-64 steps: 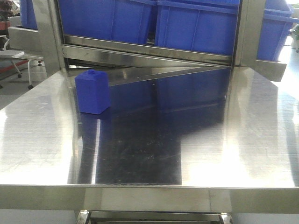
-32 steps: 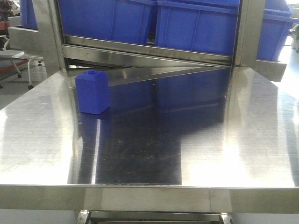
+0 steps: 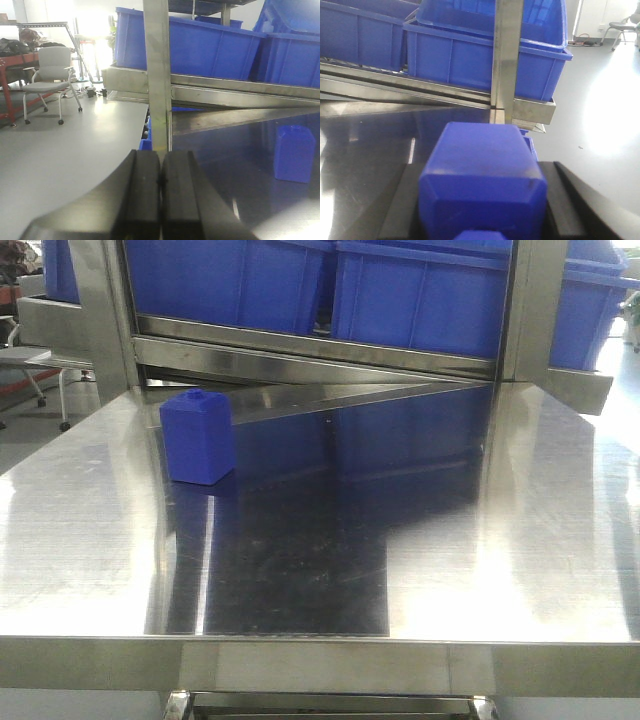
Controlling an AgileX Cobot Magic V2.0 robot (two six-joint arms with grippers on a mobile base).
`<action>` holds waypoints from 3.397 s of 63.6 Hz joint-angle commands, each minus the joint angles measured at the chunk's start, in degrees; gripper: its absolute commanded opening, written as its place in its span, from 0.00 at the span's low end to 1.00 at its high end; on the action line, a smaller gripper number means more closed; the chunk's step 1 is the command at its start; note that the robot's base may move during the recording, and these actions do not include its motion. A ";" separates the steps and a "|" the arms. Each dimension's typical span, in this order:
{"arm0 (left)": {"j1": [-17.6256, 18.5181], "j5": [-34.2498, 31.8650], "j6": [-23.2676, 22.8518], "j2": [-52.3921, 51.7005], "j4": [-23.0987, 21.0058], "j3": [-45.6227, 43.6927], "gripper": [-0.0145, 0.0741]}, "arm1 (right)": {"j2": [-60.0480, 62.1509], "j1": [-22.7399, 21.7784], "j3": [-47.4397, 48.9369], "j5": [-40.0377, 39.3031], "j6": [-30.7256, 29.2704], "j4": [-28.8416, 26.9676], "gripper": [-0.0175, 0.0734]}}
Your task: Pick and sort blue part to right shelf
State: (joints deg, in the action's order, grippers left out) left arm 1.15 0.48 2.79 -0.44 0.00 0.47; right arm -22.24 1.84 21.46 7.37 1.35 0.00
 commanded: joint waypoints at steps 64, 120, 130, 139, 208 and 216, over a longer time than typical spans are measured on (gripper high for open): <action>21.41 20.25 -0.63 41.73 -0.63 -31.58 0.39 | -0.34 -0.42 1.70 -5.79 0.01 0.00 0.65; 23.14 42.86 -0.63 82.89 -1.71 -72.56 0.86 | -0.34 -0.42 1.65 -5.79 0.01 0.00 0.65; 23.14 53.83 -0.63 90.56 -3.93 -82.49 0.86 | -0.34 -0.42 1.65 -5.79 0.01 0.00 0.65; 23.14 60.66 -1.67 96.57 -5.99 -89.68 0.86 | -0.34 -0.42 1.65 -5.79 0.01 0.00 0.65; 23.03 67.12 -8.94 114.68 -1.96 -107.46 0.86 | -0.34 -0.42 1.65 -5.79 0.01 0.00 0.65; 23.03 66.69 -8.94 115.23 -1.96 -107.46 0.86 | -0.34 -0.42 1.65 -5.79 0.01 0.00 0.65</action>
State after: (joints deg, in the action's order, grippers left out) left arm 23.87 68.29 -5.56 117.48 -1.80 -105.03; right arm -22.24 1.84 21.37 7.37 1.43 0.00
